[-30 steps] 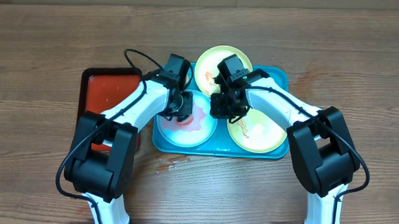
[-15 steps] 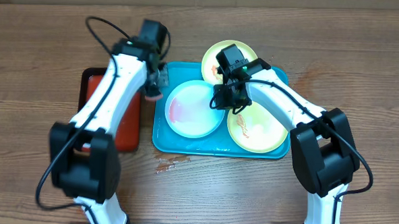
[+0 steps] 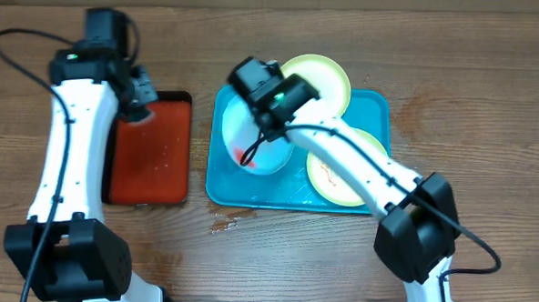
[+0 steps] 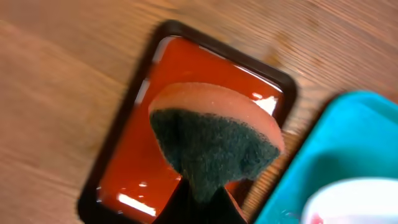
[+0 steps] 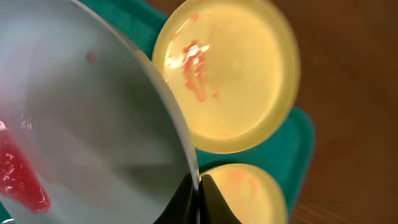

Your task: Clean dirty plates on tray and stack at the side

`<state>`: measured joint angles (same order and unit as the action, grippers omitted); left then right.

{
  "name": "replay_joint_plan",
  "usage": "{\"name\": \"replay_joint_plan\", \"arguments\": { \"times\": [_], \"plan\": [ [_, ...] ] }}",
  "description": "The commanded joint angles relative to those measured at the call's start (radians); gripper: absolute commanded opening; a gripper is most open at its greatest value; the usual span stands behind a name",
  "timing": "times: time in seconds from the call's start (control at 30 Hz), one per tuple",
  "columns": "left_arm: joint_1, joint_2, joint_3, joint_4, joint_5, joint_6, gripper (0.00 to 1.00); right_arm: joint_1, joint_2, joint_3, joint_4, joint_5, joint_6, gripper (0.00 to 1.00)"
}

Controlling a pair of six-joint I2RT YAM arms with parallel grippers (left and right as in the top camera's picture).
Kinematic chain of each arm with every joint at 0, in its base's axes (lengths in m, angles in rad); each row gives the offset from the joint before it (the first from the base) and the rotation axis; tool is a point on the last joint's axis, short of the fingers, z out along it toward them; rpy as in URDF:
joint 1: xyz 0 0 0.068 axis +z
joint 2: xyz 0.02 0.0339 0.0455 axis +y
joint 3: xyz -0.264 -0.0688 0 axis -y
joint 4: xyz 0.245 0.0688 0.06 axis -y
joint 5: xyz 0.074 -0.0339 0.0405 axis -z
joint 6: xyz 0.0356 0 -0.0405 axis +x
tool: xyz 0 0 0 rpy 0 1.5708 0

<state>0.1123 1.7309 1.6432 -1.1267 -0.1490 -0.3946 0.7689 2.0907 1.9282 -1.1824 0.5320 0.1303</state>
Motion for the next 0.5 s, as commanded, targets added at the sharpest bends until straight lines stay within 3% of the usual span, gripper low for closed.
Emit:
{"name": "replay_joint_plan", "arguments": {
  "times": [0.0,0.13,0.3,0.47],
  "plan": [
    [0.053,0.002,0.008,0.001,0.051,-0.032,0.04,0.064,-0.007,0.052,-0.013,0.393,-0.098,0.04],
    [0.077,0.003,0.008,0.002,0.064,-0.032,0.04,0.143,-0.007,0.054,0.001,0.657,-0.189,0.04],
    [0.077,0.003,0.008,0.002,0.064,-0.032,0.04,0.201,-0.007,0.054,0.044,0.745,-0.366,0.04],
    [0.077,0.003,0.008,0.003,0.064,-0.032,0.04,0.232,-0.007,0.054,0.082,0.762,-0.425,0.04]
  ]
}}
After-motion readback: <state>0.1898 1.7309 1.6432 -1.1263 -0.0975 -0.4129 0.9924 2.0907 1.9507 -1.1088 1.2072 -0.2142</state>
